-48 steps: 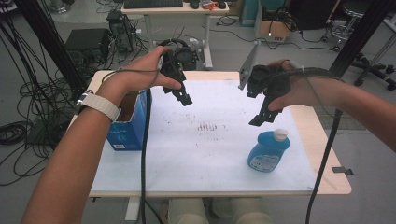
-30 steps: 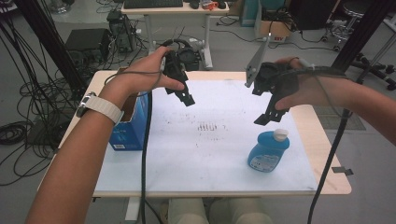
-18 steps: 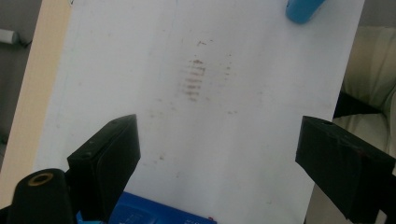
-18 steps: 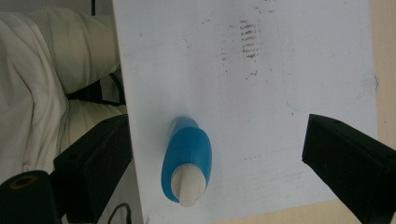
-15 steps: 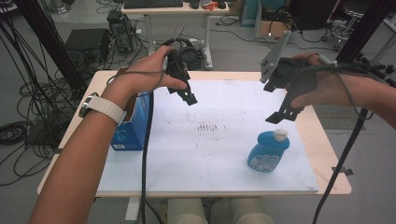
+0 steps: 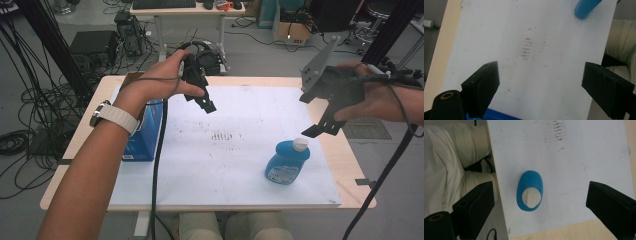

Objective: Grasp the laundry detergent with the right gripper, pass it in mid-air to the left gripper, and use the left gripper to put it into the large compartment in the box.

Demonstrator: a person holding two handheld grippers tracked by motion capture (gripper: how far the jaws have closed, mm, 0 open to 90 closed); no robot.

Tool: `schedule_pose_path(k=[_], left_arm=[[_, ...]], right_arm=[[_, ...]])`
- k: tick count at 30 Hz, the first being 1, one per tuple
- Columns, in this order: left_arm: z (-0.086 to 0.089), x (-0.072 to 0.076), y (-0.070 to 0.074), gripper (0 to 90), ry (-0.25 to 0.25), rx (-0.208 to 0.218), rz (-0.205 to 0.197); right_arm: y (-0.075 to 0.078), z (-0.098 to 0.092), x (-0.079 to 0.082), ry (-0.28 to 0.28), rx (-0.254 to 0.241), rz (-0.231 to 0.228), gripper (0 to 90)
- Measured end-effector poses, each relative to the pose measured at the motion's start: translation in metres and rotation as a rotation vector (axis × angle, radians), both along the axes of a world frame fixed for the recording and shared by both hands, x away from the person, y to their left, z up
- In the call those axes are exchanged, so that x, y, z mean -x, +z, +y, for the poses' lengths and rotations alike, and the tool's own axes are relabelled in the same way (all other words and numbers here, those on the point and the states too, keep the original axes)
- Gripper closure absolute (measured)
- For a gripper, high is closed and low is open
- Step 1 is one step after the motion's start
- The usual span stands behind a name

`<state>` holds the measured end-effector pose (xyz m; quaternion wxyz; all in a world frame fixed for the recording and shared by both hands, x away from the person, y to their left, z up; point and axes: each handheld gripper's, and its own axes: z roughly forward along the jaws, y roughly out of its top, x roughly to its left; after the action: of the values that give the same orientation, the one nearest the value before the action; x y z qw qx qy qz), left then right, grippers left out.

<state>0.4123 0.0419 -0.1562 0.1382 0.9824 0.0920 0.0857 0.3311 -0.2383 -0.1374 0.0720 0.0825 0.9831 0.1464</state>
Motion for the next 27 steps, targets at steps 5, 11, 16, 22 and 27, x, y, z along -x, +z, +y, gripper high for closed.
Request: schedule_pose_path(k=[5,11,16,22,27], left_arm=[[-0.003,0.001,-0.001,14.7,-0.009,-0.003,-0.005],[-0.004,0.001,-0.002,14.7,-0.010,-0.003,-0.004],[-0.004,0.001,-0.003,14.7,-0.009,-0.004,-0.003],[-0.003,0.001,-0.003,14.6,-0.008,-0.002,-0.005],[-0.001,0.000,-0.003,14.6,-0.007,0.000,-0.007]], right_arm=[[-0.008,-0.012,0.002,-0.023,-0.016,0.016,8.3],[-0.021,-0.024,0.007,-0.049,-0.040,0.043,8.3],[-0.035,-0.035,0.010,-0.075,-0.061,0.052,8.3],[-0.056,-0.049,0.013,-0.104,-0.100,0.069,8.3],[-0.075,-0.060,0.015,-0.117,-0.140,0.041,8.5]])
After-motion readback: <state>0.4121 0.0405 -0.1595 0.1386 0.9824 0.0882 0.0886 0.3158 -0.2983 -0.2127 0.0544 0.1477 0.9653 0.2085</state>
